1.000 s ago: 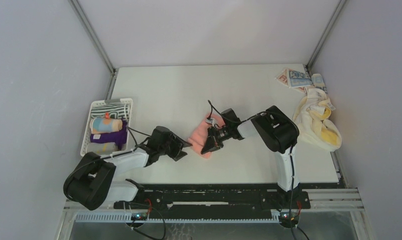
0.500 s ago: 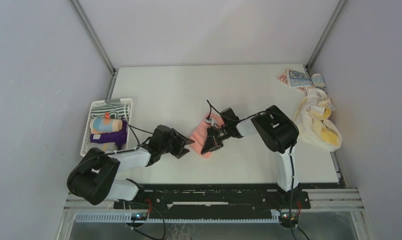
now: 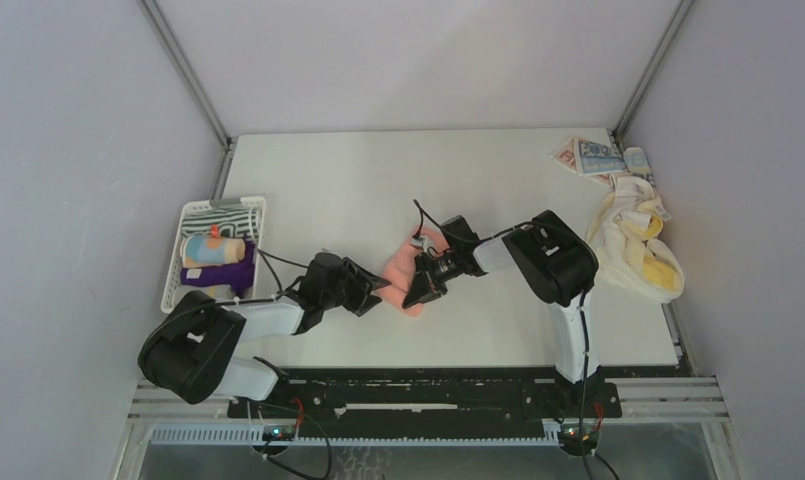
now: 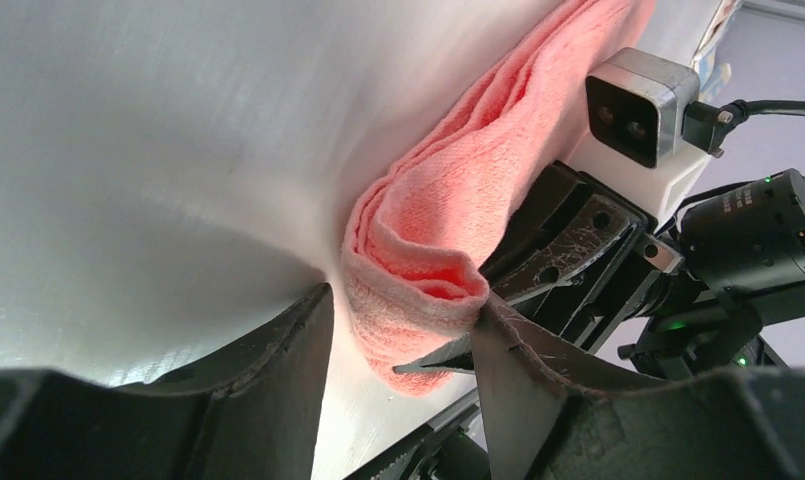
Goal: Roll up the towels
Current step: Roll the towel at the center of the board.
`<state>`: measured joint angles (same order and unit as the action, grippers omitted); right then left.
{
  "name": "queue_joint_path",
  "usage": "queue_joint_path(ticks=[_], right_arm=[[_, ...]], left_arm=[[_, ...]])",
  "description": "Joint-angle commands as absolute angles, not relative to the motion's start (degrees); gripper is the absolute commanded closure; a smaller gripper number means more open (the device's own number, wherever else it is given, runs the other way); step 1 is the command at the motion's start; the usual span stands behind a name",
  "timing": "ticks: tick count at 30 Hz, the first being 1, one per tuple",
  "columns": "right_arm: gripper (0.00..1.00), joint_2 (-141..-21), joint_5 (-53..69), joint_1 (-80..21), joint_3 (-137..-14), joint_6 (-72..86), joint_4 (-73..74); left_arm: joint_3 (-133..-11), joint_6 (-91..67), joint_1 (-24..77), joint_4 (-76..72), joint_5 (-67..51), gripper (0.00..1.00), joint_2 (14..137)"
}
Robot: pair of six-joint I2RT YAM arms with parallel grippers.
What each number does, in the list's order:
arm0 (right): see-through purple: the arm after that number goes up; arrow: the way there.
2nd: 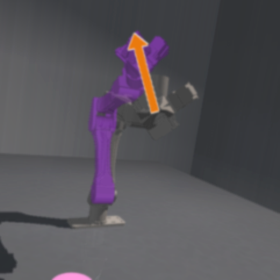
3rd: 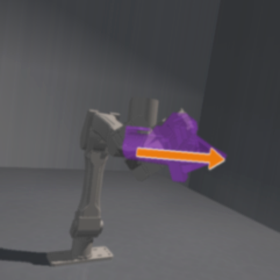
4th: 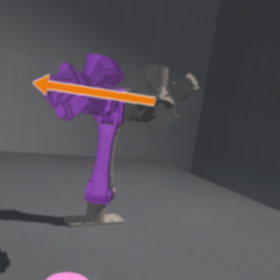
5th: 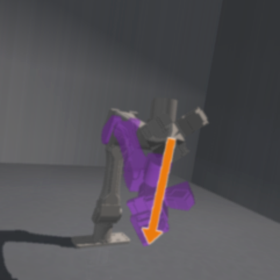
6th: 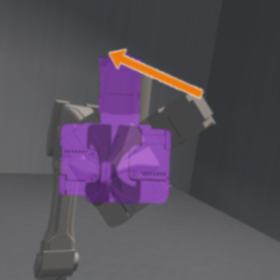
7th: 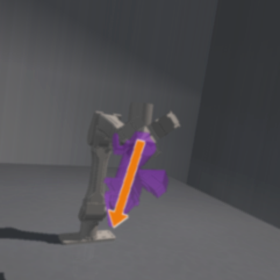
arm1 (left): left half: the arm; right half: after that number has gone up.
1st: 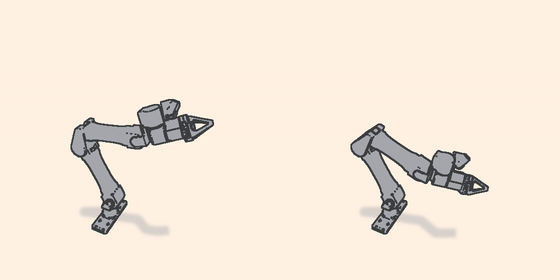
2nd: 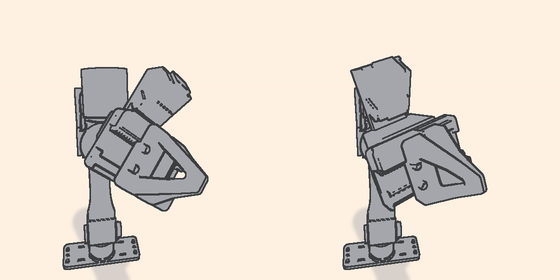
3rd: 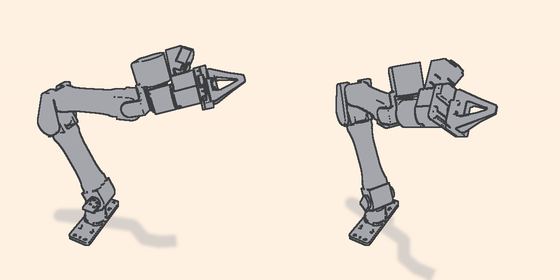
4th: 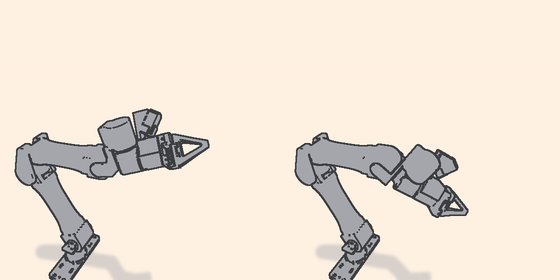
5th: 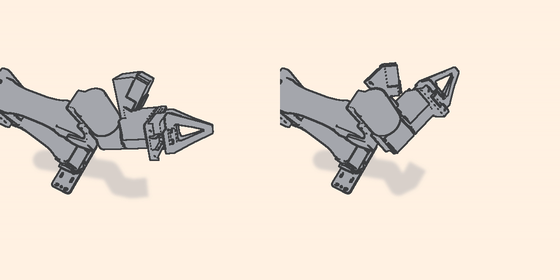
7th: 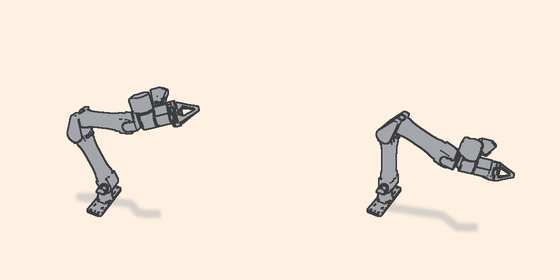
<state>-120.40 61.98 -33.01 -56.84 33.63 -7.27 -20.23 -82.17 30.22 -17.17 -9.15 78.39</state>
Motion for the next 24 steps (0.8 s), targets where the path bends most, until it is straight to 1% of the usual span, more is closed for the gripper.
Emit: queue_joint_path(ticks=[1, 3, 9, 14, 17, 21, 23, 24], right_arm=[[1.0, -122.5, 57.4, -33.1, -56.9, 31.3, -4.9], [1.0, -122.6, 57.4, -33.1, -56.9, 31.3, -4.9], [1.0, -122.9, 57.5, -33.2, -56.9, 31.4, -5.2], [1.0, -122.9, 57.5, -33.2, -56.9, 31.7, -5.6], [1.0, -122.9, 57.5, -33.2, -56.9, 31.9, -5.7], [1.0, -122.7, 57.4, -33.2, -56.9, 31.6, -5.2], [1.0, -122.5, 57.1, -33.2, -56.9, 31.0, -4.7], [1.0, -122.4, 57.0, -33.3, -56.9, 30.8, -4.3]], left_arm=[[-17.2, -84.3, 30.7, -21.1, -9.0, 0.43, 78.2], [-15.7, -84.1, 30.7, -21.4, -7.8, 0.43, 75.7], [-13.1, -81.1, 30.7, -21.7, -4.4, 0.35, 67.4], [-13.7, -79.7, 30.7, -22.0, -4.5, 0.33, 67.7], [-14.0, -79.9, 30.7, -23.3, -5.3, 0.33, 70.8], [-13.4, -82.0, 30.7, -26.3, -6.5, 0.36, 76.0], [-13.6, -82.9, 30.7, -27.0, -7.1, 0.4, 78.7], [-13.8, -83.1, 30.7, -27.3, -7.6, 0.44, 80.1]])
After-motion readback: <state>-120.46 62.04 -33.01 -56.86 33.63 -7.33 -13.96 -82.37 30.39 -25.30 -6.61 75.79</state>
